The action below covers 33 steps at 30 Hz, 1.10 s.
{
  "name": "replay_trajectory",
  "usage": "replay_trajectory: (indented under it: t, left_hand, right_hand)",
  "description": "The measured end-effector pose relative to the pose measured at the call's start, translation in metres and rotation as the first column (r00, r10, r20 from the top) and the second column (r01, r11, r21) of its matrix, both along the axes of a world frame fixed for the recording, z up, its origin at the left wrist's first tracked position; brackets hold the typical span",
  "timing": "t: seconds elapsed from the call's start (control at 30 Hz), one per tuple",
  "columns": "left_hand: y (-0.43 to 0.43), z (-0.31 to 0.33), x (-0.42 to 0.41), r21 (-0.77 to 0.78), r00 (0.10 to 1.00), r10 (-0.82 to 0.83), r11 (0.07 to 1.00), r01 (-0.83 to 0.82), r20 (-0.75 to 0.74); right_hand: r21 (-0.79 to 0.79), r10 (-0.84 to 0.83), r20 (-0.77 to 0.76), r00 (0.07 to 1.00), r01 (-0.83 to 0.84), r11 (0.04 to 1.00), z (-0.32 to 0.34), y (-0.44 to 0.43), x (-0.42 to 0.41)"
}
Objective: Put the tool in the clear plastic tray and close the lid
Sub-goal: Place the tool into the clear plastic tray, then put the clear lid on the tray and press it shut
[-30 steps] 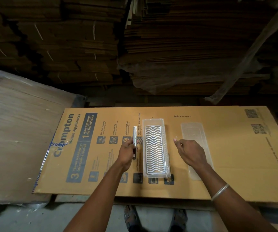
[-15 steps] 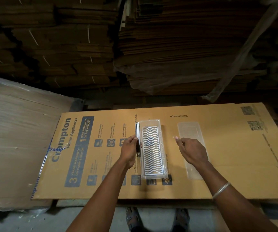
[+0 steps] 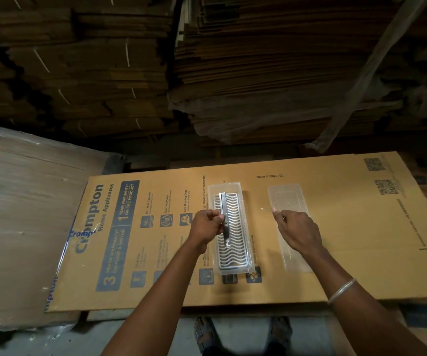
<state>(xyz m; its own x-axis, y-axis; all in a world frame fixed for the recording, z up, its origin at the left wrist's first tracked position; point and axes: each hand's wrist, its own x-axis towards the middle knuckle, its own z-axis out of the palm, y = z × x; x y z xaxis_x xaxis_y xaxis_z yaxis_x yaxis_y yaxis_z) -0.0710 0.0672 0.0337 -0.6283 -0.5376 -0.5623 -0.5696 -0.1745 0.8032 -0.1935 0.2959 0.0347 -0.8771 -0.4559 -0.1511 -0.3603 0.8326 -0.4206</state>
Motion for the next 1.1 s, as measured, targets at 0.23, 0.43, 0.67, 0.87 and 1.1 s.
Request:
replay_trajectory:
  t: [0.23,0.43,0.67,0.87,1.1]
  left_hand:
    - [0.017,-0.016,-0.027,-0.415,0.944,-0.182,0.863,0.287,0.276]
    - [0.031,-0.019,-0.044,-0.410,0.836,-0.257,0.777,0.477,0.484]
    - [0.039,-0.023,-0.047,-0.417,0.826,-0.175,0.796,0.439,0.536]
    - [0.038,-0.035,-0.044,-0.496,0.848,-0.149,0.755,0.430,0.508]
    - [0.039,-0.041,-0.040,-0.559,0.864,-0.163,0.703,0.440,0.476]
  right_hand:
    - [0.017,-0.018,0.027,0.999,0.018,1.000,-0.005,0.007,0.005]
    - [0.036,-0.040,0.041,0.998,0.038,0.999,-0.011,0.014,0.006]
    - [0.033,-0.052,0.047,0.998,0.051,0.998,-0.014,0.024,0.001]
    - [0.061,-0.058,0.072,0.996,0.053,0.997,-0.016,0.026,-0.002]
    - [0.056,-0.056,0.093,0.994,0.051,0.997,-0.024,0.022,-0.004]
